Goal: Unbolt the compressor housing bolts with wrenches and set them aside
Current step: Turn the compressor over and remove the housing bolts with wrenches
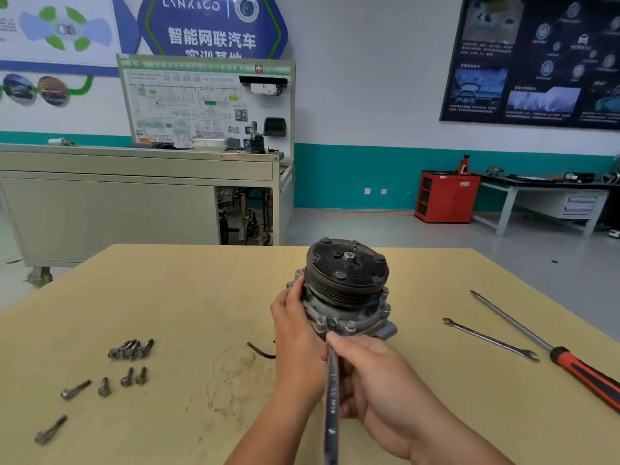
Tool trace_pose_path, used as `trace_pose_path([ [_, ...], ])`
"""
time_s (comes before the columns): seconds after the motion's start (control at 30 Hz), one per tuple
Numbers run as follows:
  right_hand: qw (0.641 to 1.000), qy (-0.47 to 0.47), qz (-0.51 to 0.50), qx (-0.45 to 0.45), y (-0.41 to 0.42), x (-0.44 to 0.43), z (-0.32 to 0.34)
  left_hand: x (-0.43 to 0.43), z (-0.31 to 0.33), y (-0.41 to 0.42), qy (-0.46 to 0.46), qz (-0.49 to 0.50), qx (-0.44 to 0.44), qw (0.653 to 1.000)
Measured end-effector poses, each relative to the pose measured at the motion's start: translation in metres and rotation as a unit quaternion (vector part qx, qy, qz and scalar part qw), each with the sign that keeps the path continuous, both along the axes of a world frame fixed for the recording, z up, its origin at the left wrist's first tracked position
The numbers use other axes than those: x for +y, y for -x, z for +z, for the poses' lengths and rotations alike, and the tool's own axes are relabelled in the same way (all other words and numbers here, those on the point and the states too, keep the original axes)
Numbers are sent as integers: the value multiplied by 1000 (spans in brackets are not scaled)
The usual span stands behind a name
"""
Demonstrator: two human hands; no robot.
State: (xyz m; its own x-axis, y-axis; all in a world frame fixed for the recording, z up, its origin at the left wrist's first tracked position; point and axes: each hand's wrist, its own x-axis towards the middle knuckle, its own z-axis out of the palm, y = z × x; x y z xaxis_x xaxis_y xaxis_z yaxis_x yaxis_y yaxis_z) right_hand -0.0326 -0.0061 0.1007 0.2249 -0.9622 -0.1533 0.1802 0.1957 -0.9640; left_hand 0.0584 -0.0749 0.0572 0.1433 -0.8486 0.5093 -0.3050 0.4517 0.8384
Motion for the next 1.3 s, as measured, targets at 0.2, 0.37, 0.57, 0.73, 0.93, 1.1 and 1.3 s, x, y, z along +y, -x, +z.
trace_pose_path([
  [0.2,999,17,-36,24,19,1,1,6,-12,7,27,46,-21,998],
  [0.37,999,4,-19,46,30,5,4,0,-19,7,13,45,-9,999],
  [0.57,997,-23,29,68,37,1,13,-4,-25,8,28,41,3,999],
  [0.73,990,-25,68,119,37,-2,17,-3,-23,8,34,44,1,998],
  [0.93,983,-7,47,179,47,-6,19,-3,-22,9,26,49,-2,998],
  [1.1,934,35,143,325,61,-20,31,-3,-23,8,31,43,-16,998],
  [1.3,780,163,234,556,86,-57,63,-4,-24,7,44,39,-29,998],
])
